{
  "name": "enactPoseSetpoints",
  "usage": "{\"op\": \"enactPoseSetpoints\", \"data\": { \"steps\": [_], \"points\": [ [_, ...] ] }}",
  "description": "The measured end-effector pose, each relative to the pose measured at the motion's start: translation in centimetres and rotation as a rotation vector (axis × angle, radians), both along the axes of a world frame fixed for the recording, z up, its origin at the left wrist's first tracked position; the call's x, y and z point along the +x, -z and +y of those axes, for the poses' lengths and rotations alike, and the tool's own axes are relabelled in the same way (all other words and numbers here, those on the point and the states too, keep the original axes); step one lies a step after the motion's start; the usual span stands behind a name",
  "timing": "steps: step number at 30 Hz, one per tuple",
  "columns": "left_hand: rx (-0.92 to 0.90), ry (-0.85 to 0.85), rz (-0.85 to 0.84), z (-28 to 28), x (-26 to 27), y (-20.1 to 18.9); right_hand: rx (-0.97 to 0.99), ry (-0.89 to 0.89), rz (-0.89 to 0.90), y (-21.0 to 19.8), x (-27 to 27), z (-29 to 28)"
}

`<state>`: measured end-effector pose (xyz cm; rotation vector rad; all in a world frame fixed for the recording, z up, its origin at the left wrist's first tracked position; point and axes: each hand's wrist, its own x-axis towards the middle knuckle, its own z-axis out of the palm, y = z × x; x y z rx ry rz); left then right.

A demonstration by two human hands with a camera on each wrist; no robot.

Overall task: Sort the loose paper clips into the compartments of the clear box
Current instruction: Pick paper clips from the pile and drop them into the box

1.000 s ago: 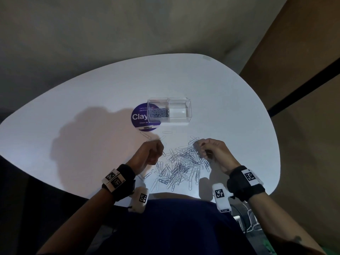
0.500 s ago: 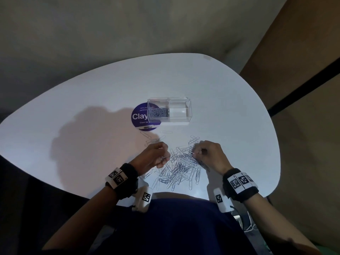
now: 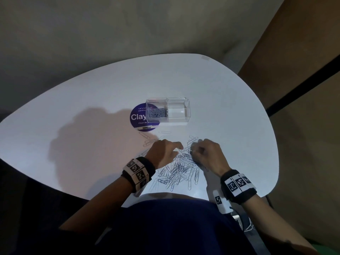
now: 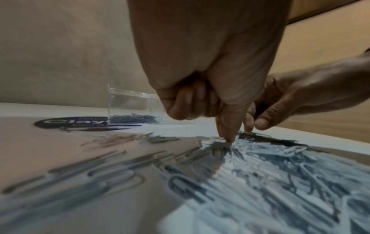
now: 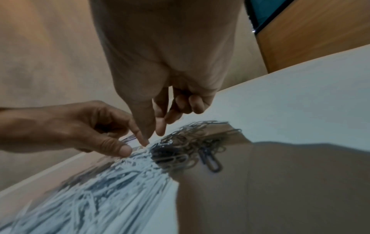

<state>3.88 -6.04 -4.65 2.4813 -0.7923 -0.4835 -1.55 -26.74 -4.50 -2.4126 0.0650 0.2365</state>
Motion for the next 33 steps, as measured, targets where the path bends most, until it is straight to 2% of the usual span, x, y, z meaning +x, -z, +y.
{"op": "enactPoseSetpoints", "data": {
  "steps": [2, 4, 10, 14, 16, 19, 22, 25, 28, 33],
  "points": [
    [0.099, 0.041, -0.041, -0.2, 0.2, 0.3, -0.028, -0.078, 0.017, 0.7, -0.1, 0.5],
    [0.124, 0.047, -0.05, -0.2, 0.1, 0.2, -0.044, -0.106, 0.053, 1.4, 0.0, 0.8],
    [0.137, -0.031, -0.1, 1.2, 0.1, -0.1, 0.075, -0.056, 0.089, 1.6, 0.4, 0.7],
    [0.149, -0.115, -0.165, 2.1, 0.1, -0.3, 0.284, 0.103, 0.107, 1.4, 0.2, 0.0],
    [0.101, -0.072, -0.169, 2.1, -0.1, -0.4, 0.344, 0.16, 0.121, 1.4, 0.4, -0.5],
    [-0.006, 0.016, -0.079, 1.2, -0.7, 0.0, 0.579, 0.265, 0.269, 1.6, 0.5, -1.2],
    [0.028, 0.091, -0.093, 0.0, -1.0, 1.1, 0.792, 0.376, 0.404, 1.7, 0.4, -1.5],
    [0.065, 0.116, -0.102, -0.6, -1.0, 1.4, 0.966, 0.392, 0.417, 0.9, 0.3, -1.6],
    [-0.011, 0.058, -0.065, -0.5, -0.7, 1.0, 0.87, 0.304, 0.347, 0.9, -0.1, -1.8],
    [-0.145, -0.076, 0.047, 0.9, -0.3, 0.6, 0.375, 0.007, 0.226, 1.9, -0.3, -2.3]
  ]
}}
